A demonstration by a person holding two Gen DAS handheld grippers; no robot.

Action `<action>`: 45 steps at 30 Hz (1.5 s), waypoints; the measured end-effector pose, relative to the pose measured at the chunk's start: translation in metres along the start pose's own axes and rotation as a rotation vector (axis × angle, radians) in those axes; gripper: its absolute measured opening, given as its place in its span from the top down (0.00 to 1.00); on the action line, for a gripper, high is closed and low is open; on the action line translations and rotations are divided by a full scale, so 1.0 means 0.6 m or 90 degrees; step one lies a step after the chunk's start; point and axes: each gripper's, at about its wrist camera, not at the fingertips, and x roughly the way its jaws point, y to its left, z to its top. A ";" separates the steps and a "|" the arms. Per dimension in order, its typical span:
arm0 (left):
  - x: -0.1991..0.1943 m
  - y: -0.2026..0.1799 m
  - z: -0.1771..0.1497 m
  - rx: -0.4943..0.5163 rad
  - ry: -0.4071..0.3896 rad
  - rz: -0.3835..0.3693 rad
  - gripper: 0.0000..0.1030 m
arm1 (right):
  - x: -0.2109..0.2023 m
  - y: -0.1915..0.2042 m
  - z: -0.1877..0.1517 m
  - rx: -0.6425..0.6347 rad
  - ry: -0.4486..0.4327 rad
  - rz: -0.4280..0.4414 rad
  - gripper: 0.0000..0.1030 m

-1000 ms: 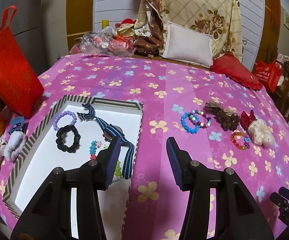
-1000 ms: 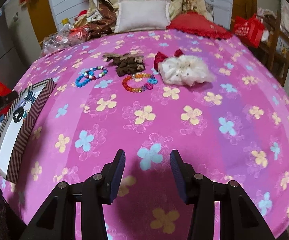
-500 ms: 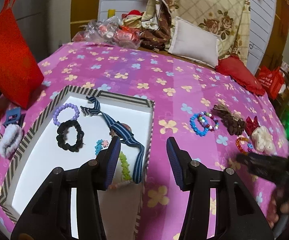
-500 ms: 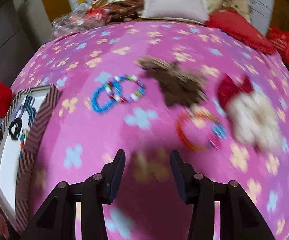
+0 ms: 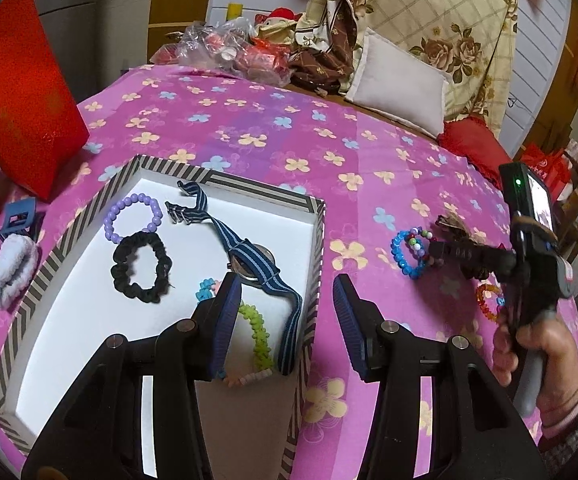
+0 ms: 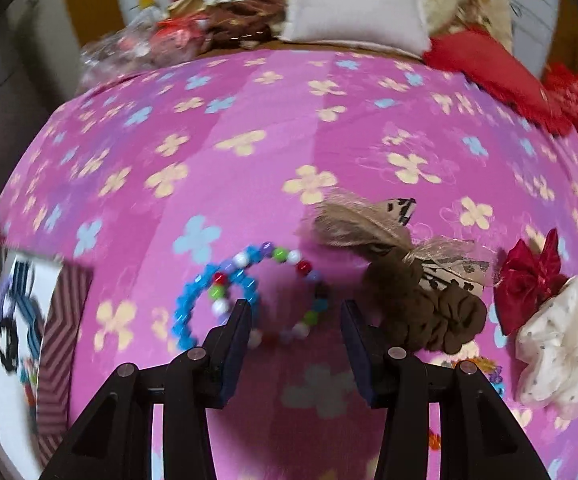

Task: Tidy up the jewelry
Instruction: 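Grasp the multicolour bead bracelet with right tool while left tool approaches the blue bracelet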

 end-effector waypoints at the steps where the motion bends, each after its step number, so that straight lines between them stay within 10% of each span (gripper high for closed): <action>1: 0.002 -0.001 -0.001 0.001 0.003 0.000 0.54 | 0.006 -0.003 0.004 0.004 0.001 -0.011 0.59; 7: 0.010 -0.008 -0.004 0.011 0.010 -0.001 0.54 | 0.028 -0.005 0.014 -0.001 0.003 -0.040 0.65; 13: 0.008 -0.014 -0.004 0.021 0.007 0.002 0.54 | 0.018 0.002 -0.005 -0.019 0.022 -0.027 0.92; 29: -0.003 -0.058 -0.016 0.026 0.043 -0.053 0.54 | -0.168 -0.133 -0.336 -0.061 0.001 0.009 0.92; 31: 0.006 -0.074 -0.012 0.015 0.070 -0.070 0.54 | -0.173 -0.151 -0.346 -0.054 -0.012 0.033 0.90; 35: 0.031 -0.141 0.012 0.068 0.084 -0.044 0.54 | -0.173 -0.167 -0.351 -0.051 -0.052 0.044 0.49; 45: 0.221 -0.221 0.072 0.102 0.181 -0.026 0.54 | -0.170 -0.189 -0.355 -0.033 -0.094 0.095 0.50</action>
